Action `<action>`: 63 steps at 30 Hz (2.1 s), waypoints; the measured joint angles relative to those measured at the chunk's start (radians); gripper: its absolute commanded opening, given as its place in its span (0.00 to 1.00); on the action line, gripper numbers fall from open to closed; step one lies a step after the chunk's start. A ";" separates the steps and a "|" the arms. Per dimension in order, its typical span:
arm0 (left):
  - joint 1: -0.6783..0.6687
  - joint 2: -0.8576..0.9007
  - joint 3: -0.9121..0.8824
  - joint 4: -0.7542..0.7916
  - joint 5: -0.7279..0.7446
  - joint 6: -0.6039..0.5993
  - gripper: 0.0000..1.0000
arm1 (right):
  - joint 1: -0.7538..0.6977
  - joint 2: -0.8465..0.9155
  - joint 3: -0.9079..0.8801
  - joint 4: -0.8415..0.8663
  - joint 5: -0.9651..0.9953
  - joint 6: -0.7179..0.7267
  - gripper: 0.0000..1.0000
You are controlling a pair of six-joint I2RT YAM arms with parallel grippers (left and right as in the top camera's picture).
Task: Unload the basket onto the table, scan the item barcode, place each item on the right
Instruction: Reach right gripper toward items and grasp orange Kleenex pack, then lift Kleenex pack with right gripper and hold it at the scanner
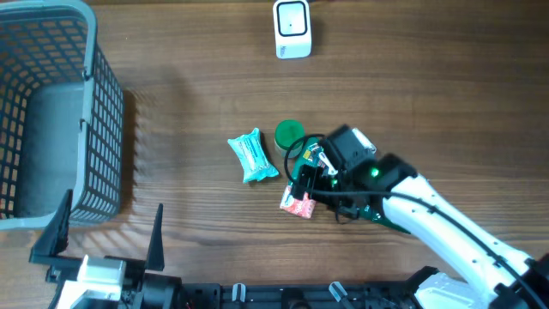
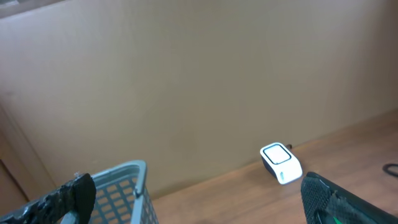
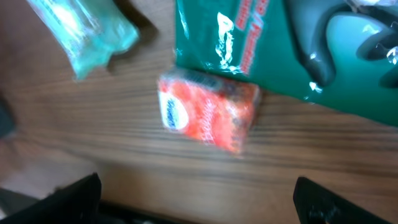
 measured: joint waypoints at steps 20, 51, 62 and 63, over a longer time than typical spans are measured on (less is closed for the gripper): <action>0.000 0.002 -0.036 -0.114 0.000 -0.011 1.00 | 0.010 -0.012 -0.412 0.624 0.050 0.066 0.04; 0.000 0.018 -0.614 0.417 -0.001 -0.056 1.00 | 0.010 -0.509 -0.349 0.931 -0.012 -0.830 0.04; 0.000 0.017 -0.765 0.406 -0.003 -0.171 1.00 | 0.010 -0.508 -0.346 0.521 -0.015 0.027 0.04; 0.000 0.018 -0.765 0.388 -0.003 -0.172 1.00 | 0.010 -0.508 -0.346 0.507 -0.016 0.161 0.04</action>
